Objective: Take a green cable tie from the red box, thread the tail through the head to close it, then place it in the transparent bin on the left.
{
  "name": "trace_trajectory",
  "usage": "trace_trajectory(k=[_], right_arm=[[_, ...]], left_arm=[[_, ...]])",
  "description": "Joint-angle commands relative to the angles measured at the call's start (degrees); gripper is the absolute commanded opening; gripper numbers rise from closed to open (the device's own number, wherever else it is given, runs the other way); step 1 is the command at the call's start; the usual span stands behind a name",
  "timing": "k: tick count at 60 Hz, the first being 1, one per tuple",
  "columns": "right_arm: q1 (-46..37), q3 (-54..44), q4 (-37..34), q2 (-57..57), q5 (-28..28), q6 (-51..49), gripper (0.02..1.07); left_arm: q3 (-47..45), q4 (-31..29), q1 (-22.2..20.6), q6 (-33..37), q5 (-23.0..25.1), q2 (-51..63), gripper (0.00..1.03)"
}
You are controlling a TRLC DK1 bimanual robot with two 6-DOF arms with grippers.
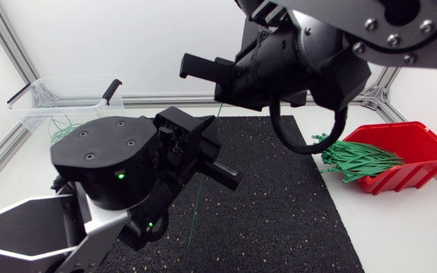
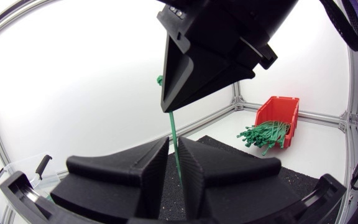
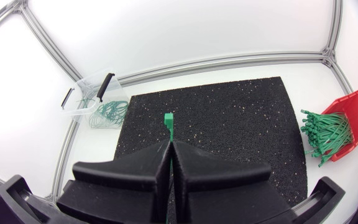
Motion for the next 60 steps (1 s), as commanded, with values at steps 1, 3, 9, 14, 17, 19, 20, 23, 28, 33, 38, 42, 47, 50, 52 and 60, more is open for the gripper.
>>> trace_trajectory(k=[1, 3, 9, 14, 17, 19, 20, 23, 28, 33, 38, 42, 47, 50, 52, 60], right_arm=[[0.7, -0.8, -1.0, 0.1, 0.5, 1.8, 0.08], [0.7, -0.7, -1.0, 0.1, 0.5, 1.7, 0.08], [0.9, -0.7, -1.0, 0.1, 0.5, 1.7, 0.08], [1.1, -0.5, -0.9, 0.0, 0.5, 1.3, 0.08], [1.1, -0.5, -0.7, -0.1, 0.4, 0.9, 0.08], [1.1, -0.5, -0.2, -0.2, 0.3, 0.1, 0.08], [1.0, -0.6, 0.2, -0.3, 0.2, -0.5, 0.08], [0.9, -0.8, 1.3, -0.5, -0.1, -1.8, 0.08], [0.5, -1.2, 2.0, -0.9, -0.2, -2.4, 0.08], [-0.4, -1.9, 4.1, -1.9, -2.2, -4.4, 0.13], [-1.5, -2.7, 5.4, -2.8, -4.2, -5.1, 0.14], [-2.3, -3.3, 6.9, -3.4, -5.5, -6.5, 0.14], [-3.7, -4.0, 8.1, -4.0, -7.8, -7.0, 0.16], [-4.4, -4.4, 8.8, -4.4, -8.8, -7.7, 0.17], [-4.8, -4.7, 9.1, -4.7, -9.4, -8.1, 0.17], [-6.6, -5.7, 10.6, -5.7, -13.0, -9.5, 0.17]], left_arm=[[0.1, 1.1, -0.2, 1.6, -0.7, 0.6, 0.06], [0.1, 1.1, -0.2, 1.7, -0.6, 0.6, 0.05], [0.1, 1.1, 0.0, 1.6, -0.7, 0.6, 0.04], [0.0, 1.3, 0.1, 1.6, -0.6, 0.6, 0.04], [-0.1, 1.4, 0.1, 1.6, -0.6, 0.5, 0.04], [-0.1, 1.4, 0.1, 1.6, -0.6, 0.5, 0.04], [-0.2, 1.4, 0.2, 1.6, -0.6, 0.5, 0.04], [-0.4, 1.4, 0.2, 1.5, -0.6, 0.4, 0.04], [-0.6, 1.4, 0.3, 1.4, -0.6, 0.1, 0.04], [-0.9, 1.2, 0.7, 1.5, -0.3, -0.4, 0.04], [-1.3, 0.9, 1.1, 1.5, 0.7, -1.3, 0.04], [-1.8, 0.4, 1.5, 1.5, 1.4, -2.2, 0.04], [-2.1, -0.2, 2.1, 1.5, 2.2, -3.1, 0.04], [-2.4, -0.7, 2.9, 1.5, 3.3, -3.8, 0.04], [-2.5, -1.2, 3.5, 1.2, 4.1, -4.3, 0.04], [-2.8, -3.5, 4.8, 0.5, 6.0, -6.3, 0.04]])
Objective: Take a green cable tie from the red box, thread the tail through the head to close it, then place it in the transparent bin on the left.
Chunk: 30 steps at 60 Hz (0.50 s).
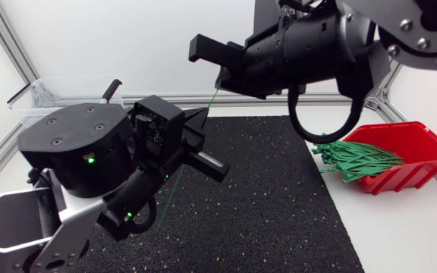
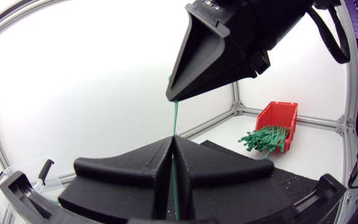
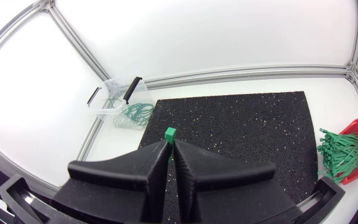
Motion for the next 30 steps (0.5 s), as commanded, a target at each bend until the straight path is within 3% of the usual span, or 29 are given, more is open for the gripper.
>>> trace_trajectory(k=[1, 14, 18, 26, 30], right_arm=[[-1.8, -1.9, 2.0, -1.9, -1.3, -1.8, 0.17], [-6.2, -4.7, 5.5, -4.0, -10.4, -4.8, 0.17], [-7.4, -5.1, 5.5, -4.3, -14.0, -6.6, 0.23], [-9.2, -5.8, 5.2, -4.7, -20.1, -9.1, 0.23], [-10.2, -6.2, 5.3, -5.3, -23.8, -10.9, 0.30]], left_arm=[[-1.8, -1.6, 1.0, 0.3, 0.9, -2.0, 0.04], [-1.8, -7.2, 4.0, -2.0, 6.4, -5.7, 0.04], [-1.7, -8.4, 5.0, -2.6, 7.7, -6.3, 0.04], [-1.6, -10.5, 5.7, -3.6, 10.0, -7.1, 0.04], [-2.0, -10.8, 6.0, -3.6, 10.6, -7.8, 0.04]])
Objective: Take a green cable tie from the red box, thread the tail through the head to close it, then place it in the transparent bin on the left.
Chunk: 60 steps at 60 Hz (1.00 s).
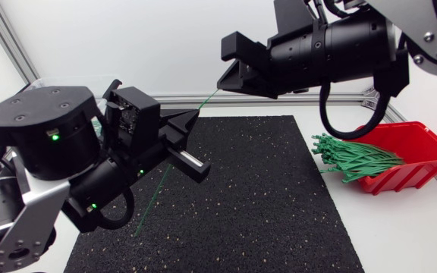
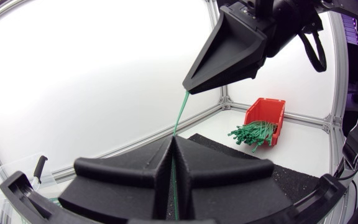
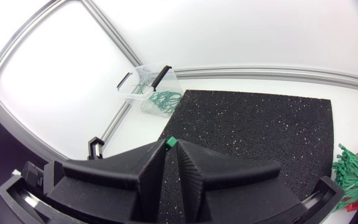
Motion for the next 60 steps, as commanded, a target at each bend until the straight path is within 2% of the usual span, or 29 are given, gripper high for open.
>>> trace_trajectory(k=[1, 5, 7, 10, 11, 15, 17, 27, 34, 47, 60], right_arm=[[-1.4, -1.4, 1.0, -1.9, -2.3, -3.0, 0.31], [-2.2, -1.7, 1.0, -2.6, -5.1, -3.9, 0.37], [-2.9, -1.8, 1.0, -2.9, -6.8, -4.0, 0.43], [-3.5, -1.8, 1.0, -3.2, -8.8, -4.1, 0.58], [-4.0, -2.0, 0.8, -3.3, -10.2, -4.9, 0.68], [-5.1, -2.4, 0.7, -3.3, -13.5, -5.7, 0.85], [-5.8, -2.5, 0.6, -3.3, -15.1, -6.7, 0.90], [-8.5, -4.0, 1.0, -2.6, -22.7, -12.7, 0.91], [-11.1, -5.5, 3.0, -2.3, -26.7, -14.9, 0.91], [-14.8, -6.3, 3.2, -0.5, -34.6, -21.9, 0.91], [-15.7, -6.5, 3.2, 4.2, -40.5, -28.8, 0.91]], left_arm=[[-1.9, -0.8, 0.7, -1.2, 0.3, -1.2, 0.04], [-1.9, -1.4, 0.7, -1.3, 0.7, -1.7, 0.04], [-1.9, -1.6, 0.7, -1.6, 0.9, -1.8, 0.04], [-1.9, -2.0, 1.0, -1.6, 1.4, -2.1, 0.04], [-1.8, -2.4, 1.4, -2.1, 2.2, -2.3, 0.04], [-1.6, -3.3, 1.9, -2.7, 3.3, -2.8, 0.04], [-1.5, -4.0, 2.2, -3.2, 4.0, -3.2, 0.04], [0.4, -8.8, 5.5, -6.6, 10.7, -4.7, 0.04], [2.8, -12.5, 8.7, -8.1, 17.7, -4.7, 0.04], [5.1, -14.9, 11.8, -9.1, 23.6, -4.4, 0.04], [6.6, -16.1, 11.9, -11.6, 26.8, -4.1, 0.04]])
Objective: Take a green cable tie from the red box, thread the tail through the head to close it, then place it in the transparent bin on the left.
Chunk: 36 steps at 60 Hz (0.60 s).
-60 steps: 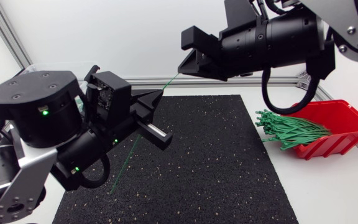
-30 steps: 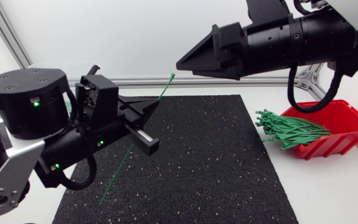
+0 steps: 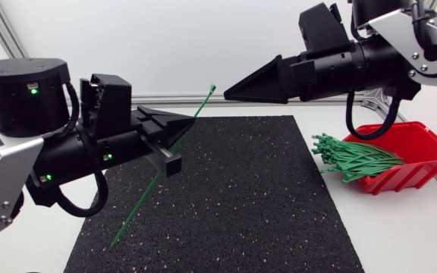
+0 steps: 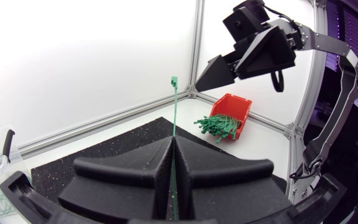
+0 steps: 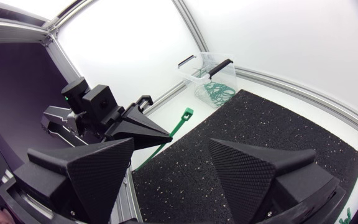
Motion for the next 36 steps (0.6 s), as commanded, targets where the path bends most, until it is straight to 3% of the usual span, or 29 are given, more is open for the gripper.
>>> trace_trajectory(k=[1, 12, 36], right_arm=[[-0.5, -1.5, 0.4, 2.4, -1.5, -4.4, 0.91], [-0.5, -2.0, 0.4, 2.9, -4.5, -9.0, 0.91], [-1.0, -1.9, 3.1, 3.5, -11.1, -9.3, 0.87]], left_arm=[[2.7, -0.6, 0.4, -2.5, 1.7, -0.1, 0.04], [5.1, -2.5, 1.6, -5.5, 6.7, 0.9, 0.04], [6.5, -4.1, 3.0, -9.7, 15.6, 1.0, 0.04]])
